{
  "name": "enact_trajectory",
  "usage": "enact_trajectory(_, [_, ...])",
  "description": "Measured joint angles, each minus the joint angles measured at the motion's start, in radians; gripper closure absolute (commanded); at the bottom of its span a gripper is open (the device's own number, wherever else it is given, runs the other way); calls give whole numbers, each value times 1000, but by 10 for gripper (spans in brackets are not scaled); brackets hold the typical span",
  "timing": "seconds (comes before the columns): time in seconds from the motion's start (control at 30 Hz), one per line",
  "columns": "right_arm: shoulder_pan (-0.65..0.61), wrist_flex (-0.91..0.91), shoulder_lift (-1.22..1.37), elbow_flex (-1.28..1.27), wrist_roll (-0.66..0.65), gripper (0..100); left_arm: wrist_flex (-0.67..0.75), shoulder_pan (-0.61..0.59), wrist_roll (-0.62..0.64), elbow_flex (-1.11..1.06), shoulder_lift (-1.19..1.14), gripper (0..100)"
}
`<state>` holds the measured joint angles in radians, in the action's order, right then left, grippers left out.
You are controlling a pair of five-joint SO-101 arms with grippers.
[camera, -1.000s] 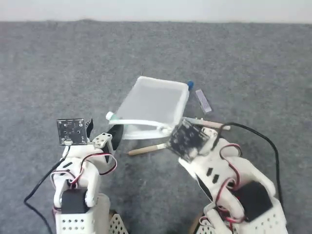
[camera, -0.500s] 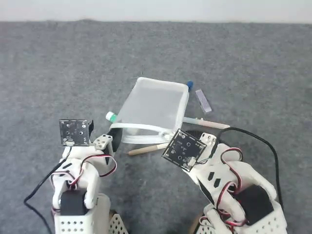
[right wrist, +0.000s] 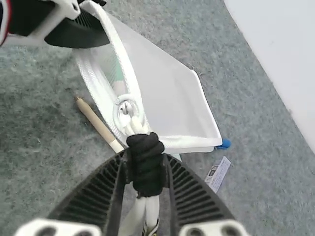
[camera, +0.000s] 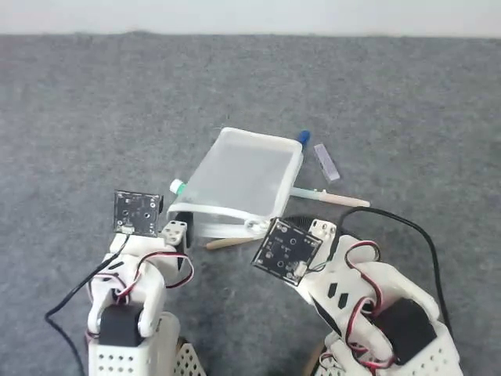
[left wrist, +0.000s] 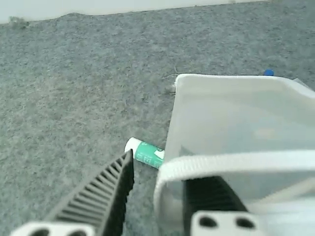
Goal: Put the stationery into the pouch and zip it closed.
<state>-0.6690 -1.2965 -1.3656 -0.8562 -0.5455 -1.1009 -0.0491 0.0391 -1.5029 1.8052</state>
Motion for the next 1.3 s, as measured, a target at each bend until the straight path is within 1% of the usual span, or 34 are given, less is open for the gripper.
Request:
enact_trajectory(0.07, [0, 3, 0, 0, 14, 989, 0, 0, 0, 6, 0, 978])
enact_trajectory(0.13, [-5, 8, 0, 0, 17, 988, -20, 2, -8, 31, 0, 984])
enact_trajectory(0.23, [-5, 12, 0, 0, 17, 980, -71, 3, -71, 66, 0, 984])
enact_trajectory(0.3, [-5, 12, 0, 0, 17, 935, -71, 3, -94, 66, 0, 984])
enact_trajectory(0.37, [-5, 12, 0, 0, 26, 861, -71, 3, -109, 66, 0, 985])
enact_trajectory(0.43, [-5, 12, 0, 0, 58, 782, -71, 3, -118, 66, 0, 985])
enact_trajectory(0.5, [2, 21, -3, 0, 97, 745, -71, -6, -124, 66, 0, 984])
enact_trajectory(0.6, [51, 41, -11, 0, 141, 766, -71, -44, -133, 66, 0, 987])
enact_trajectory(0.77, [126, 58, -15, 0, 160, 798, -71, -74, -138, 66, 0, 987])
enact_trajectory(0.9, [137, 64, -15, 0, 160, 834, -71, -78, -138, 66, 0, 987])
enact_trajectory(1.03, [143, 77, 0, 0, 160, 843, -71, -78, -153, 66, 0, 987])
enact_trajectory(1.13, [146, 106, 86, 0, 160, 843, -84, -78, -178, 66, 0, 987])
enact_trajectory(1.23, [186, 130, 219, 5, 164, 843, -92, -78, -184, 66, 0, 987])
enact_trajectory(1.3, [215, 130, 301, 21, 199, 842, -92, -78, -184, 68, 0, 987])
